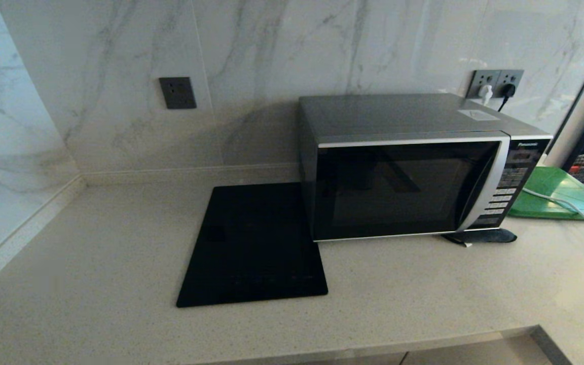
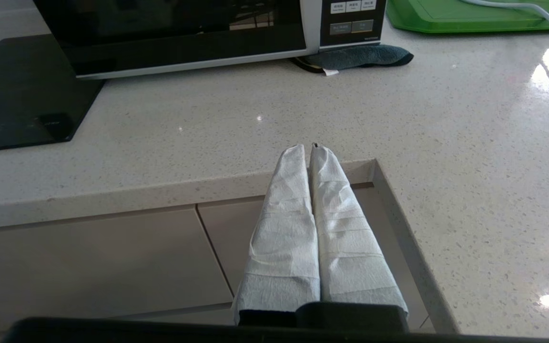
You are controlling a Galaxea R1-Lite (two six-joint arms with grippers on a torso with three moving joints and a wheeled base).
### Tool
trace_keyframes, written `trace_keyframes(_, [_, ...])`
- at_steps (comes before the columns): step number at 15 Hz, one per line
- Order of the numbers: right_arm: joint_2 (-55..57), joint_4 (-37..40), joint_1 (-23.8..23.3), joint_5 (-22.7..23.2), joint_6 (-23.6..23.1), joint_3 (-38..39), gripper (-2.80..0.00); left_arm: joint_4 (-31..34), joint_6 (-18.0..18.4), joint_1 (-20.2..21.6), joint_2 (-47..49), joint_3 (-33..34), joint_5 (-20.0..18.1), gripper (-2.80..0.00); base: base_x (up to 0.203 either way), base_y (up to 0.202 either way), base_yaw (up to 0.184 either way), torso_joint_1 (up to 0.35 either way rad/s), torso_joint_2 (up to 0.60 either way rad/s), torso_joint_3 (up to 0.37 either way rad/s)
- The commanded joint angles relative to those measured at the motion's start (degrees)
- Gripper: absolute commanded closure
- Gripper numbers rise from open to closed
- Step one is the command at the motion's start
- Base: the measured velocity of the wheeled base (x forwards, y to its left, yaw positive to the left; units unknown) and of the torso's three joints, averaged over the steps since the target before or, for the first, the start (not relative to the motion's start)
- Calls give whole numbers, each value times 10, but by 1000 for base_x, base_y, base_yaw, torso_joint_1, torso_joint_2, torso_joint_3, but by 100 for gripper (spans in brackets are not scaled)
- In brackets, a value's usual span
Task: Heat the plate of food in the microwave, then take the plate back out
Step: Open the microwave oven
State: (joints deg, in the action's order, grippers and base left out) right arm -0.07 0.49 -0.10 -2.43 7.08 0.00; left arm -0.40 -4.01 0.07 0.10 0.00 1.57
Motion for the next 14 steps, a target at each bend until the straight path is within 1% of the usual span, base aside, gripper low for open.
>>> trace_keyframes(1, [1, 0, 0, 0, 0, 1, 0, 0, 0, 0, 0, 0, 0, 0, 0, 0, 0, 0, 0, 0])
trace_keyframes(14, [1, 0, 0, 0, 0, 1, 0, 0, 0, 0, 0, 0, 0, 0, 0, 0, 0, 0, 0, 0])
